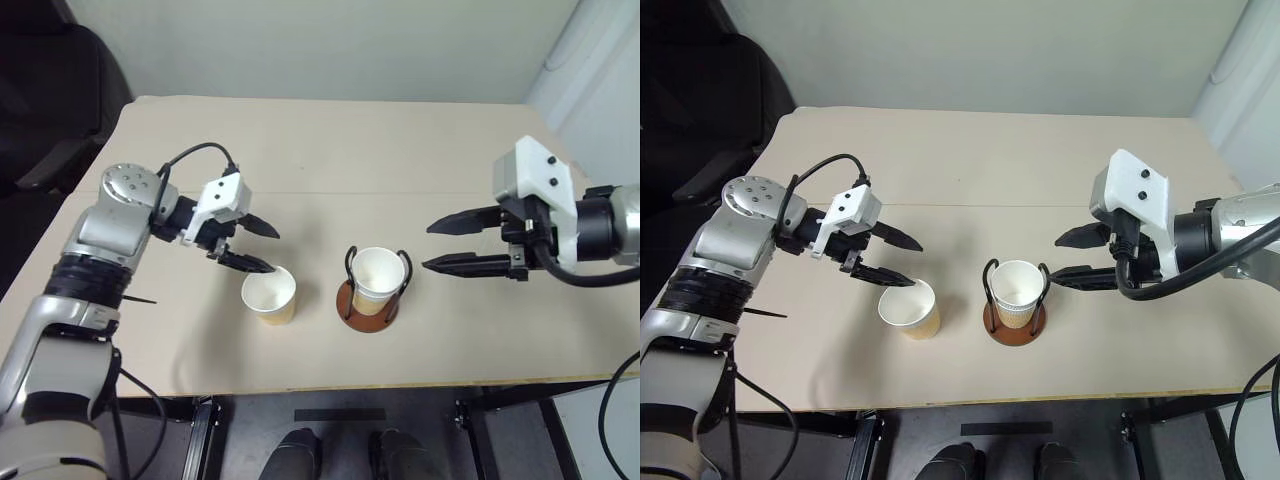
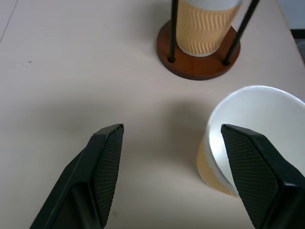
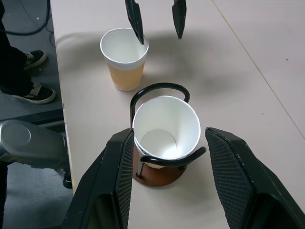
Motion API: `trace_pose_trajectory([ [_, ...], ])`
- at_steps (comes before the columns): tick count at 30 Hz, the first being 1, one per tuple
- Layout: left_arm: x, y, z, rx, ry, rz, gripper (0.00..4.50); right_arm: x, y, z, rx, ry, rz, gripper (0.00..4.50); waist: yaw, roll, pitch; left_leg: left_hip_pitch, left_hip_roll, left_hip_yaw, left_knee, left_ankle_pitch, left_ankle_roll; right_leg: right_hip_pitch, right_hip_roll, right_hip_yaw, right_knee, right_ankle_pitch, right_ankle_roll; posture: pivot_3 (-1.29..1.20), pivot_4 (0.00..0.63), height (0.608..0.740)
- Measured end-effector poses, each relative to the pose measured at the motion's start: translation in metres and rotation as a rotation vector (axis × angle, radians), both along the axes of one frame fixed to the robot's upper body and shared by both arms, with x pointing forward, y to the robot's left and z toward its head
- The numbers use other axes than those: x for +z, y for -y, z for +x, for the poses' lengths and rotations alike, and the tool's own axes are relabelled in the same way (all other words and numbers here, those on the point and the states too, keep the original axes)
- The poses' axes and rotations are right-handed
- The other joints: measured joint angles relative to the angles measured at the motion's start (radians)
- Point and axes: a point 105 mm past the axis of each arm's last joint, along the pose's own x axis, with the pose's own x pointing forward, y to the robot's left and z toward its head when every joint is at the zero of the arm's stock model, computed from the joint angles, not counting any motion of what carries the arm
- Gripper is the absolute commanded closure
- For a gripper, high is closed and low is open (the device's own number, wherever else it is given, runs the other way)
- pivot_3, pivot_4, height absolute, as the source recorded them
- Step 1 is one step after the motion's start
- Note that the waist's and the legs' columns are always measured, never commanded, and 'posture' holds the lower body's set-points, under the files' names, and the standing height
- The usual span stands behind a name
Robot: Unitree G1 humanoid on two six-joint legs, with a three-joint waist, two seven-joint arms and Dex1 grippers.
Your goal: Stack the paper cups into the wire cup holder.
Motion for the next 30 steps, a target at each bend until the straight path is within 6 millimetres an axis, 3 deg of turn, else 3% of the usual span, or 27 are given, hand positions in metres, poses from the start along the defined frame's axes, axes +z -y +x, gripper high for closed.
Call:
trace_pose_trajectory([
  [19,-0.011,0.003,0.001,-0.05,-0.009,0.062,0.99,-0.001,0.001,0.0,-0.002,-0.007,0.001,2.17,0.002,0.0,0.0,0.0,0.0,0.0,0.0,0.0,0.0,0.0,0.0,0.0,0.0,0.0,0.0,0.0,0.15,0.74],
  [24,-0.012,0.003,-0.001,-0.047,-0.035,0.046,2.55,-0.001,0.001,-0.001,-0.002,-0.008,0.002,2.12,0.003,0.0,0.0,0.0,0.0,0.0,0.0,0.0,0.0,0.0,0.0,0.0,0.0,0.0,0.0,0.0,0.15,0.74],
  [29,-0.011,0.006,-0.004,-0.062,-0.051,0.042,4.4,0.0,0.001,0.0,-0.008,-0.007,0.004,2.12,0.003,0.0,0.0,0.0,0.0,0.0,0.0,0.0,0.0,0.0,0.0,0.0,0.0,0.0,0.0,0.0,0.15,0.74],
  [30,-0.011,0.007,-0.005,-0.064,-0.052,0.04,4.46,0.0,0.002,0.0,-0.009,-0.008,0.006,2.12,0.003,0.0,0.0,0.0,0.0,0.0,0.0,0.0,0.0,0.0,0.0,0.0,0.0,0.0,0.0,0.0,0.15,0.74],
])
